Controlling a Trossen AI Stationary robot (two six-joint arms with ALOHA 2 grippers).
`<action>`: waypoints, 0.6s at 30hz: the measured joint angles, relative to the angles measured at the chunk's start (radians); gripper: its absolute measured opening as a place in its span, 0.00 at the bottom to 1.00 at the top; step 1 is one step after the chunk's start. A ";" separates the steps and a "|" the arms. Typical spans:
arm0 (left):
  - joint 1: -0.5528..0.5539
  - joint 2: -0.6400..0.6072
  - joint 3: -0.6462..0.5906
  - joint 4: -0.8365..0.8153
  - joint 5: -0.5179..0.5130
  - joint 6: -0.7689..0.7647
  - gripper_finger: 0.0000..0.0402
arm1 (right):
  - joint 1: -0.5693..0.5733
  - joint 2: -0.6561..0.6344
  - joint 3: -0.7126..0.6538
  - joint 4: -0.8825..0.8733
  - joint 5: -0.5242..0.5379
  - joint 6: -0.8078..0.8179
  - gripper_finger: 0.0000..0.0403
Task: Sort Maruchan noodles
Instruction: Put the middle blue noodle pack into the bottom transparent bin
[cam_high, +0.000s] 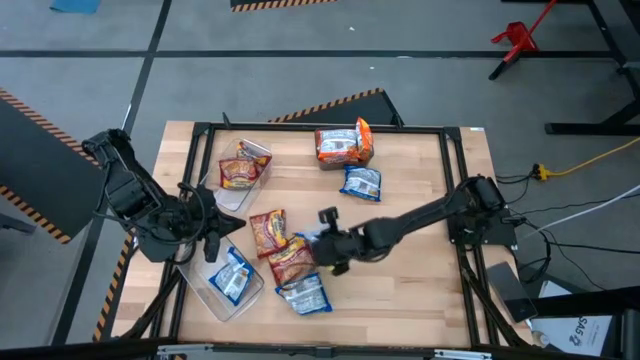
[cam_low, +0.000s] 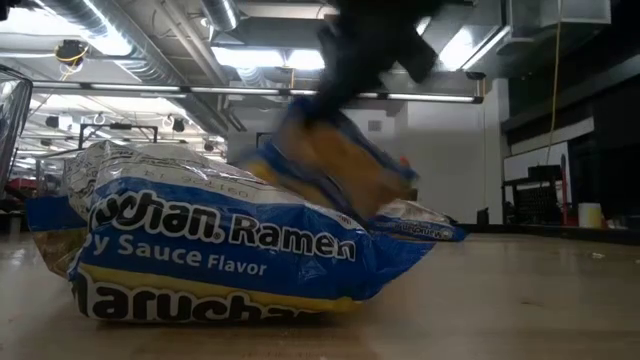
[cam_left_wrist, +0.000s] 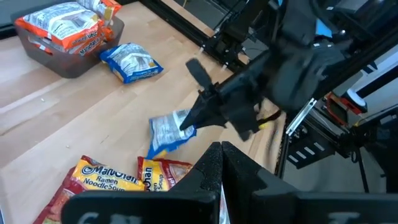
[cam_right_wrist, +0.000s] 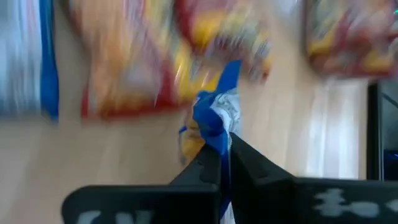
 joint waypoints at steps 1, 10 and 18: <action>0.000 0.000 0.000 0.000 -0.001 0.000 0.00 | -0.009 -0.001 0.030 0.018 -0.025 0.000 0.01; 0.000 -0.044 0.000 0.001 -0.033 0.001 0.00 | -0.024 0.003 0.250 0.284 -0.256 0.056 0.00; 0.000 -0.090 0.000 0.003 -0.074 0.003 0.00 | -0.024 0.110 0.312 0.637 -0.389 0.160 0.00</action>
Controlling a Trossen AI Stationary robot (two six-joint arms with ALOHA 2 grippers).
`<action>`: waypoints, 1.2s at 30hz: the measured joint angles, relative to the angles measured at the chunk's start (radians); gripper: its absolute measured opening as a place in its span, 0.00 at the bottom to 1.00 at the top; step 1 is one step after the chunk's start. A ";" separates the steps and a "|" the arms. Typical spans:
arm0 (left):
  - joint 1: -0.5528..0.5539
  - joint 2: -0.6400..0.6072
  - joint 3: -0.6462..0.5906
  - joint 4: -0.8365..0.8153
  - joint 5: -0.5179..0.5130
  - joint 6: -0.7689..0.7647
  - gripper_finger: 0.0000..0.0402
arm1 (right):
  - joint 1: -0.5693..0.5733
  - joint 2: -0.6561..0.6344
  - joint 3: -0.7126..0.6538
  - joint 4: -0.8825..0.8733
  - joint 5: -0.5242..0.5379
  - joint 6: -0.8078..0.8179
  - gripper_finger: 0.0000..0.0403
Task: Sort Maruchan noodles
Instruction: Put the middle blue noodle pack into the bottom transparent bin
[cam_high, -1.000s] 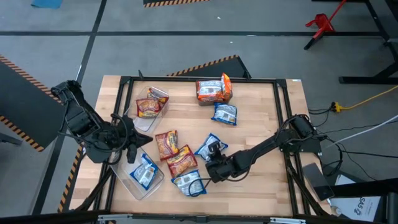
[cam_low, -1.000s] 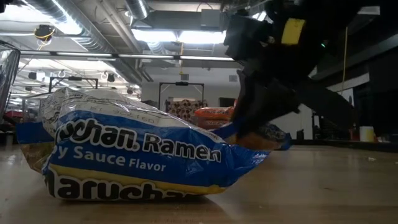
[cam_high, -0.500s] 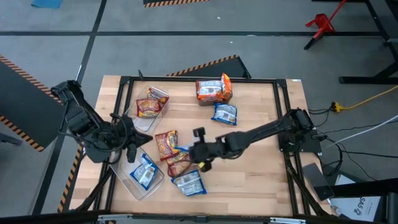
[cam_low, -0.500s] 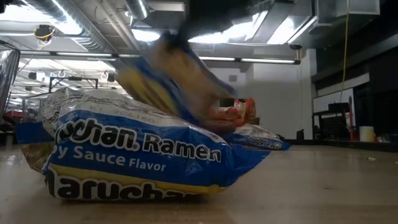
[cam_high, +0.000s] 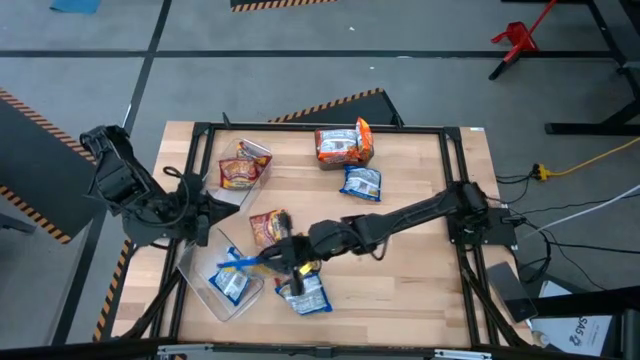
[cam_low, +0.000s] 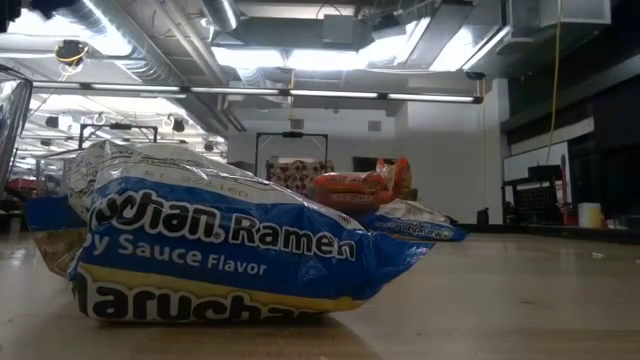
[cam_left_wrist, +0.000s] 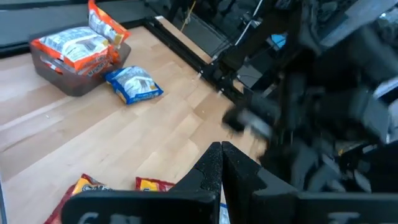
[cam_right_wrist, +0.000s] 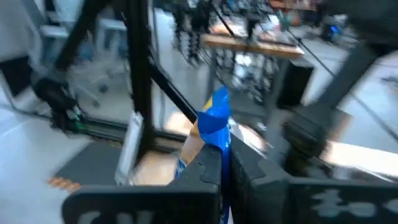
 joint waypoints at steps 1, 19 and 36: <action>0.000 -0.004 0.000 0.000 -0.004 0.001 0.00 | 0.000 0.029 0.019 0.017 -0.027 0.004 0.00; 0.000 -0.026 0.000 -0.007 -0.059 0.026 0.00 | -0.004 0.509 0.564 0.023 -0.297 0.110 0.00; 0.000 -0.026 0.000 -0.008 -0.059 0.050 0.00 | -0.110 0.596 0.564 -0.030 -0.441 0.421 0.00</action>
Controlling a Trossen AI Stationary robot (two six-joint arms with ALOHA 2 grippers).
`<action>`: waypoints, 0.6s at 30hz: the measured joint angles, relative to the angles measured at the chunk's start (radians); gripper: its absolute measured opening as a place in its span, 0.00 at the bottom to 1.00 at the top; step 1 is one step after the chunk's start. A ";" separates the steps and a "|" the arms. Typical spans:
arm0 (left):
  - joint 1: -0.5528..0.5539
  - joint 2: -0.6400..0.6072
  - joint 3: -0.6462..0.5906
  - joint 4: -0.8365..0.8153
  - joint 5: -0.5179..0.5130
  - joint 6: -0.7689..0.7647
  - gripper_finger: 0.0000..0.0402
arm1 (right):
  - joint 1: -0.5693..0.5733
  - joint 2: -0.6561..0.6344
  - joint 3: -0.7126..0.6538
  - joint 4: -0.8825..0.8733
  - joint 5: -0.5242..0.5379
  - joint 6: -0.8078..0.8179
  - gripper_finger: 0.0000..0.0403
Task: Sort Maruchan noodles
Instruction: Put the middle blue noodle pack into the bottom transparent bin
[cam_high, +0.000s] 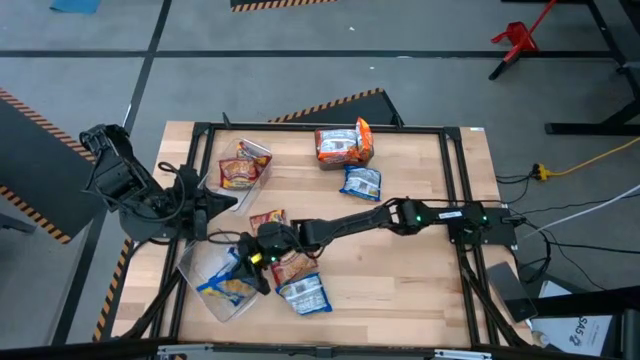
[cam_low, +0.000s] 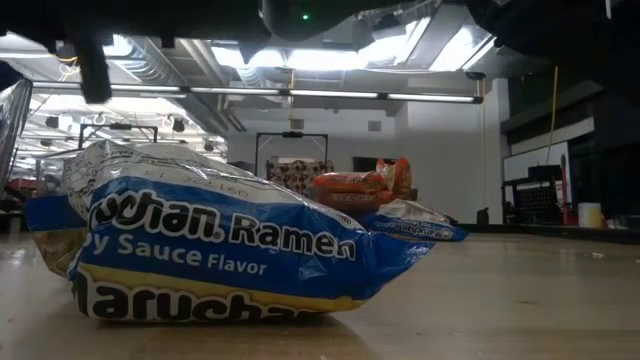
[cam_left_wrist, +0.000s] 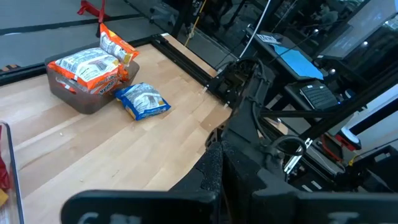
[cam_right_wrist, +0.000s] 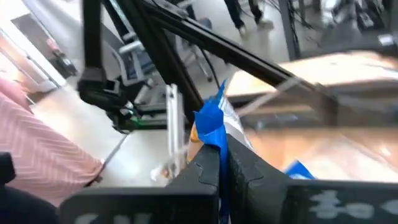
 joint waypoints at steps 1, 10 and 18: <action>0.000 0.000 0.000 0.000 0.000 0.000 0.00 | -0.004 0.000 0.000 -0.026 0.010 0.003 0.00; 0.000 0.000 0.000 -0.002 -0.032 0.050 0.00 | -0.003 0.000 -0.001 -0.229 0.123 -0.025 0.01; 0.000 0.000 0.000 -0.004 -0.047 0.053 0.00 | -0.016 -0.005 0.002 -0.289 0.121 -0.062 0.27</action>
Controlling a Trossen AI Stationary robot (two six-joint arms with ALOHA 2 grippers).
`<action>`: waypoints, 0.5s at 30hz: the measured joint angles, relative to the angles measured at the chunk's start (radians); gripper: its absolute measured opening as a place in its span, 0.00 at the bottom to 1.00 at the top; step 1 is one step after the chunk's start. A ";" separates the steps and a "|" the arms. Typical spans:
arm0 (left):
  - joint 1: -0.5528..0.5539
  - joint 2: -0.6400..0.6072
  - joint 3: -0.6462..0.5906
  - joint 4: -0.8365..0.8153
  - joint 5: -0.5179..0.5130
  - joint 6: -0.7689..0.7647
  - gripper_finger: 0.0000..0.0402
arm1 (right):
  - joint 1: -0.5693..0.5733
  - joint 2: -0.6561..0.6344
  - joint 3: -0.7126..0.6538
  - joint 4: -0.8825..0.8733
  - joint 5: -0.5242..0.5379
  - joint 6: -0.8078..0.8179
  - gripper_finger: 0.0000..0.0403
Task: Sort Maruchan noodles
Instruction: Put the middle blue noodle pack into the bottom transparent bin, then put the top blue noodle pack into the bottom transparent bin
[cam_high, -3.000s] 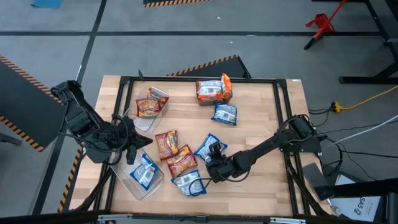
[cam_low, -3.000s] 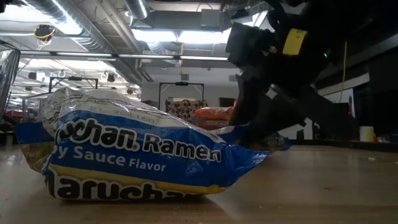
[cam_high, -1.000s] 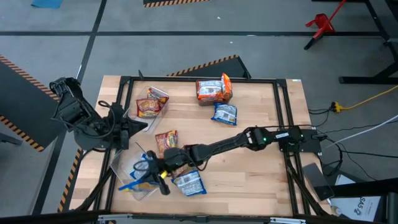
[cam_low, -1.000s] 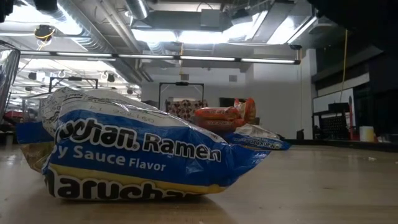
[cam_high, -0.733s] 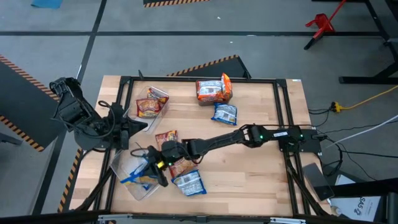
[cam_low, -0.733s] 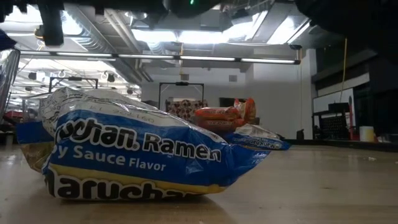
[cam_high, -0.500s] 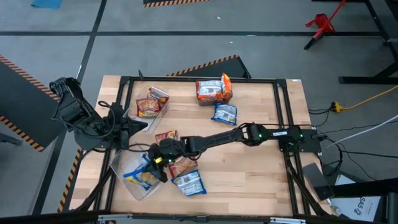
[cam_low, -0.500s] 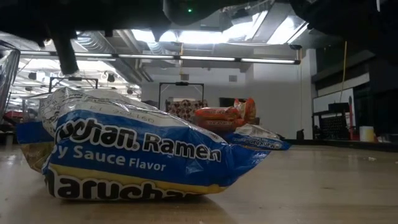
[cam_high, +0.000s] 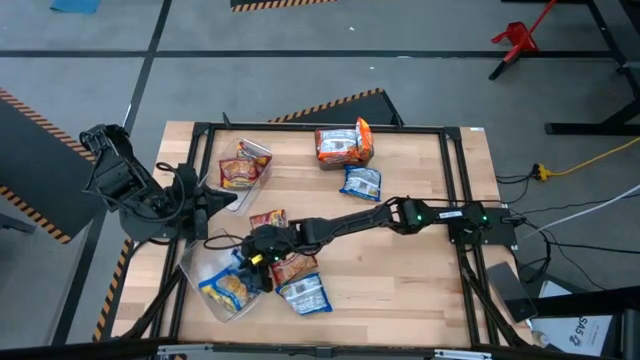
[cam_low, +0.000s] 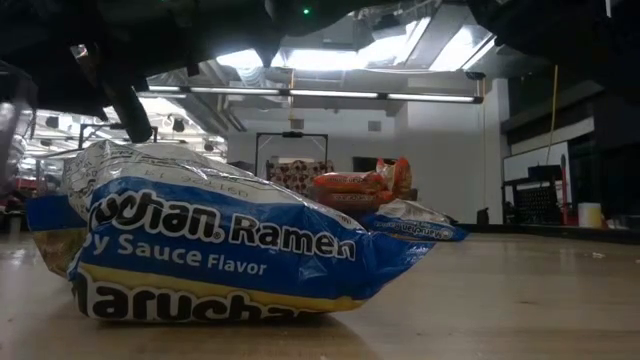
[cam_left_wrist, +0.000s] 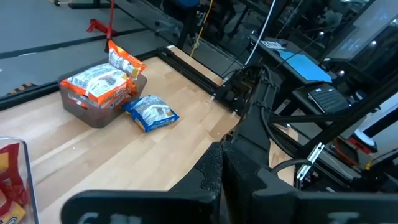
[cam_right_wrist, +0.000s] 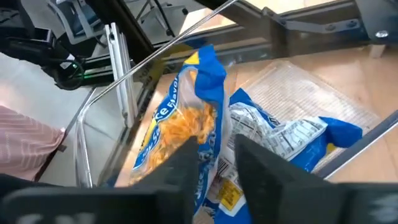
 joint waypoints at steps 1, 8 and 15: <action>0.000 0.000 0.000 -0.004 0.000 0.000 0.00 | -0.004 0.000 0.000 -0.001 -0.001 -0.008 0.31; 0.000 0.000 0.000 -0.018 -0.001 0.000 0.00 | -0.048 -0.044 -0.005 -0.032 0.002 -0.073 0.48; 0.000 0.000 0.000 -0.025 0.001 -0.001 0.00 | -0.080 -0.168 -0.002 -0.260 0.027 -0.213 0.49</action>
